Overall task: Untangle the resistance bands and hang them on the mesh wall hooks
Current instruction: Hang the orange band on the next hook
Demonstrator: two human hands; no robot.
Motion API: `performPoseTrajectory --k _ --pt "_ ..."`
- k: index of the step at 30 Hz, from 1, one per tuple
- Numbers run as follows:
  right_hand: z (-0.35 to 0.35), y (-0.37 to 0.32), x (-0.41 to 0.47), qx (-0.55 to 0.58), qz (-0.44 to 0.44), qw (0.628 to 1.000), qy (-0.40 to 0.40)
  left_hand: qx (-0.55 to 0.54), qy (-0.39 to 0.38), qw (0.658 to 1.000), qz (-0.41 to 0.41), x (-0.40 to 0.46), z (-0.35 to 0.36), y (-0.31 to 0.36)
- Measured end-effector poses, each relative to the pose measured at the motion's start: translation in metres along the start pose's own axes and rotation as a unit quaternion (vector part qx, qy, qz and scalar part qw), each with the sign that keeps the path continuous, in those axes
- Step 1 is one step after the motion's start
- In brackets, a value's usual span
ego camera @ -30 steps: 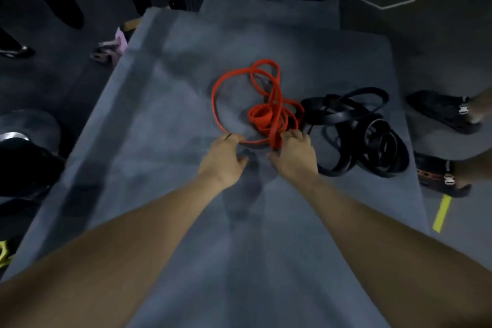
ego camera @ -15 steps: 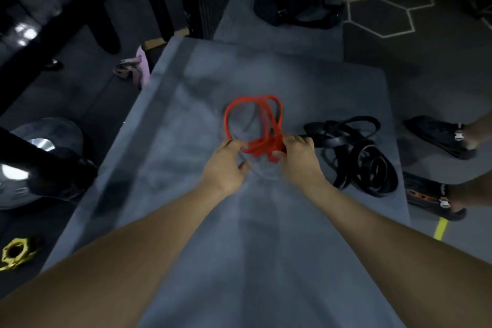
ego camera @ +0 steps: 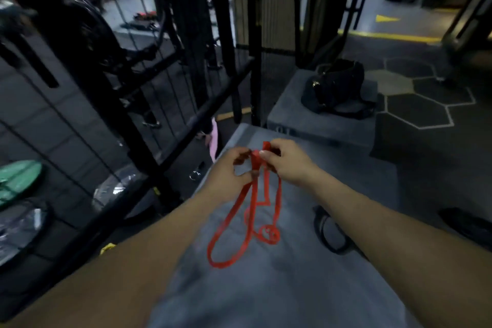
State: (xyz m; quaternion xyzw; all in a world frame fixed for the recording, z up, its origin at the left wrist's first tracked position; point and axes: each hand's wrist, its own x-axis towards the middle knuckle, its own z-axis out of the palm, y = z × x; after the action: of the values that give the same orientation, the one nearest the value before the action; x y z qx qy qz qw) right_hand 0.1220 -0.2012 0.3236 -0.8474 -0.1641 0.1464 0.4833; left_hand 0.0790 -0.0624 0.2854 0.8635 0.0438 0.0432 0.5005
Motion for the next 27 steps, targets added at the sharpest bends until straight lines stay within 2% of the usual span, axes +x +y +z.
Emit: performPoseTrajectory --k 8,14,17,23,25,27 --pt "0.007 -0.152 -0.051 0.105 -0.065 0.991 -0.046 -0.048 0.029 0.998 0.001 -0.088 -0.125 0.086" --pt "0.007 -0.254 -0.084 0.136 -0.108 0.983 -0.06 0.092 0.127 0.988 -0.001 -0.142 -0.197 0.142" --pt "0.005 -0.298 -0.101 0.179 -0.108 0.976 -0.063 0.122 0.139 0.983 -0.009 -0.163 -0.228 0.161" --pt "-0.005 -0.354 -0.113 0.242 -0.088 0.966 -0.011 0.198 0.153 0.966 -0.063 -0.212 -0.287 0.166" --pt "-0.008 -0.362 -0.117 0.226 -0.081 0.971 -0.01 0.176 0.188 0.962 -0.086 -0.225 -0.312 0.17" --pt "-0.008 -0.365 -0.124 0.154 -0.073 0.985 -0.025 0.154 0.215 0.959 -0.099 -0.235 -0.334 0.185"
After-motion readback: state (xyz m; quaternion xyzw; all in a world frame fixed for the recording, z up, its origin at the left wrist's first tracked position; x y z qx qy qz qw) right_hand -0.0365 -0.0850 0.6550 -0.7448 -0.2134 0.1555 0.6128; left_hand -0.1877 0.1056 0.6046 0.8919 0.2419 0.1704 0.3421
